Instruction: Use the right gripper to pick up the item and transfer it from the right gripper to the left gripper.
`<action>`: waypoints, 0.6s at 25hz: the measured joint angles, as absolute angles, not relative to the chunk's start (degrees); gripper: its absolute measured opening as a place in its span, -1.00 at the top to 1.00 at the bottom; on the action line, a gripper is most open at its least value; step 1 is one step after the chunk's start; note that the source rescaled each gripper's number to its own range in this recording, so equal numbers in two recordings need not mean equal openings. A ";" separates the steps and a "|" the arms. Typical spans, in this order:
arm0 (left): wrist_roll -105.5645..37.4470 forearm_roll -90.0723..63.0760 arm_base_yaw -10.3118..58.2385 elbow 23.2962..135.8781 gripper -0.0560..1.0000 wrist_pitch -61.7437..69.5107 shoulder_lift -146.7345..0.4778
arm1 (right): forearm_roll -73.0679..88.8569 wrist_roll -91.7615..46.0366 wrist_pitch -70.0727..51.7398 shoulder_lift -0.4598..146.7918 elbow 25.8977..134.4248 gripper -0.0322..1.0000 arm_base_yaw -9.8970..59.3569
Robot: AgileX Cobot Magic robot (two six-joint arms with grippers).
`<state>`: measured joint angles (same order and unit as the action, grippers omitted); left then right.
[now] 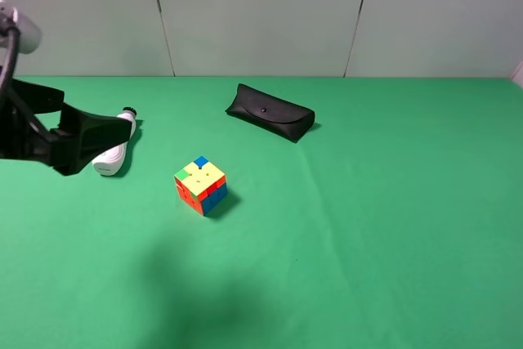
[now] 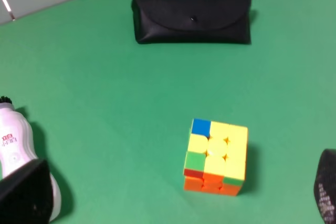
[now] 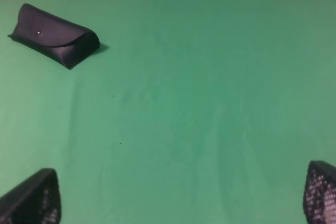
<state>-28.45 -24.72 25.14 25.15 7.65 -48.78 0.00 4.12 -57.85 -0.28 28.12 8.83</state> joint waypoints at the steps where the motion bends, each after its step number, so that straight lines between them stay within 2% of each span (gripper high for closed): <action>1: -28.33 -23.94 25.14 25.15 -1.00 8.52 -47.74 | 0.00 4.12 -57.85 -0.28 28.12 -1.00 8.83; 6: -24.23 -17.22 25.14 25.15 -1.00 11.80 -40.04 | 0.00 4.12 -57.85 -0.28 28.12 -1.00 8.83; 15: -5.22 1.55 25.14 25.15 -1.00 25.76 -25.98 | 0.00 4.14 -57.85 -0.28 28.12 -1.00 8.83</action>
<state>-5.22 1.55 25.14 25.15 25.76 -25.98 0.00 4.14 -57.85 -0.28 28.12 8.83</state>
